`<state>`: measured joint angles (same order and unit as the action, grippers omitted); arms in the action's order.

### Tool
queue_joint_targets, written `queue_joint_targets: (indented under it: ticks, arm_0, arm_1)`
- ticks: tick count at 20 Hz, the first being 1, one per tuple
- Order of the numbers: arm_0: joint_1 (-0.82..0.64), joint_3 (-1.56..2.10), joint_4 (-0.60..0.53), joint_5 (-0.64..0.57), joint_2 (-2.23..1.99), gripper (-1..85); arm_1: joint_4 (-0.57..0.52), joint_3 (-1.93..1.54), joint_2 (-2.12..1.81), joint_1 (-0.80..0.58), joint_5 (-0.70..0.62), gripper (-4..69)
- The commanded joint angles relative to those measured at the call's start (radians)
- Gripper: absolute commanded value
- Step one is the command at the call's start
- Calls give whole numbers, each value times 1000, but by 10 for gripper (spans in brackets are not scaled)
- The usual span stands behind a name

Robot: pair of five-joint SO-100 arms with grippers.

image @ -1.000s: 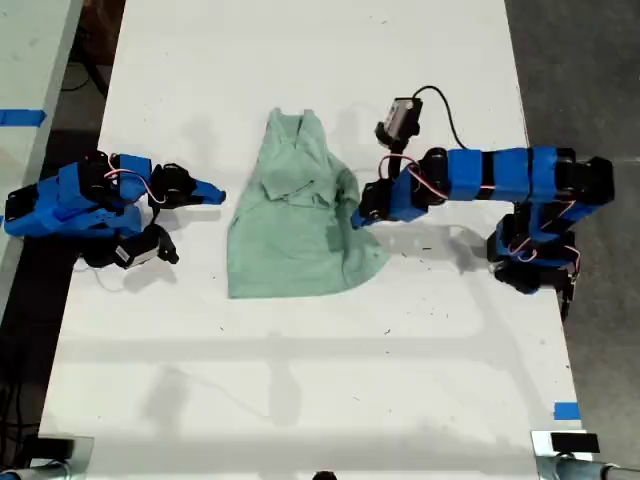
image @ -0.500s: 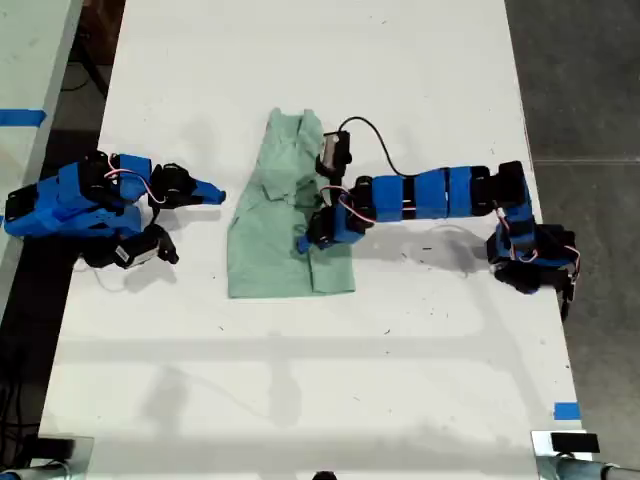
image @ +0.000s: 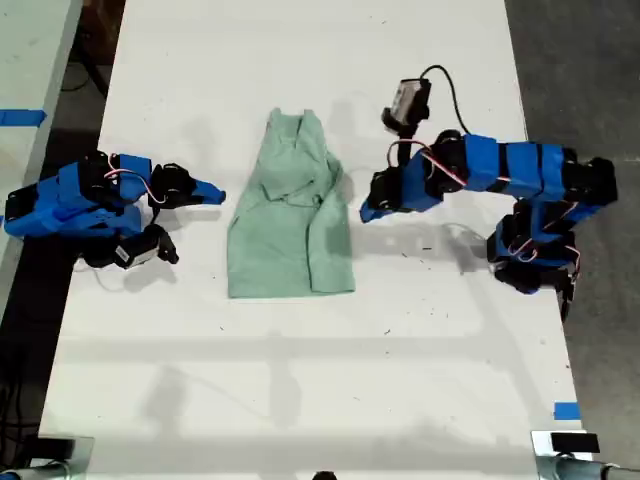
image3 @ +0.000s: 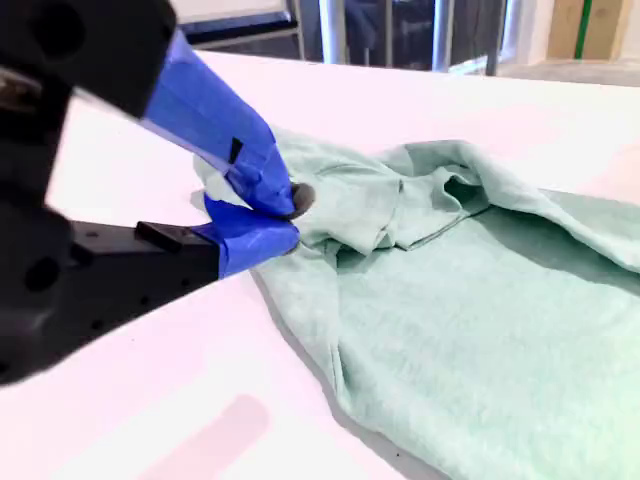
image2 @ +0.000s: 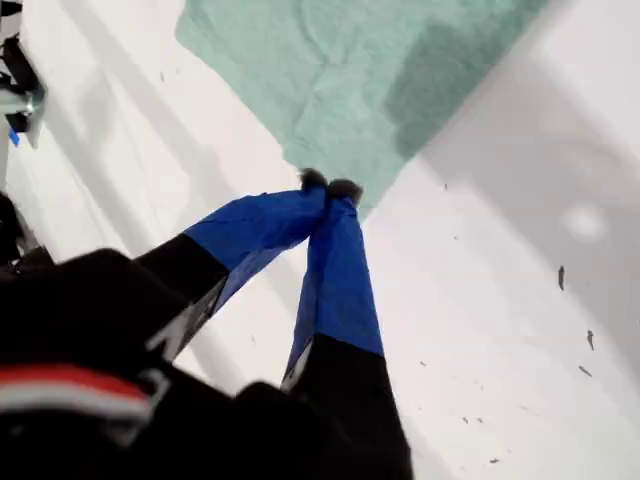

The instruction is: Fold t shirt

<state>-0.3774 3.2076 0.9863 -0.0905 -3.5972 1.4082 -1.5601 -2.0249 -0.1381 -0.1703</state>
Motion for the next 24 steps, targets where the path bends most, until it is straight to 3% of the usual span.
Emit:
queue_joint_targets:
  ticks: [1,3,7,14,15,19,24]
  arm_0:
    - [17,-2,-9,-14,-9,-1]
    - [17,-2,-9,-14,-9,-1]
    - [15,-2,-9,-14,-9,-1]
    - [18,-2,-9,-12,-9,-1]
    - [18,-2,-9,-14,-9,-1]
    - [18,-2,-9,-12,-9,-1]
    - [17,-2,-9,-11,-9,-1]
  arm_1:
    - [-94,-318,-354,-34,60,-16]
    - [-160,-552,-543,-41,92,-13]
    - [-391,-983,-765,-23,144,-8]
    - [-696,-1465,-965,12,169,-8]
    - [-686,-1511,-1045,12,164,-3]
    - [-416,-1554,-1379,-8,176,-3]
    - [-388,-1555,-1390,-11,189,-2]
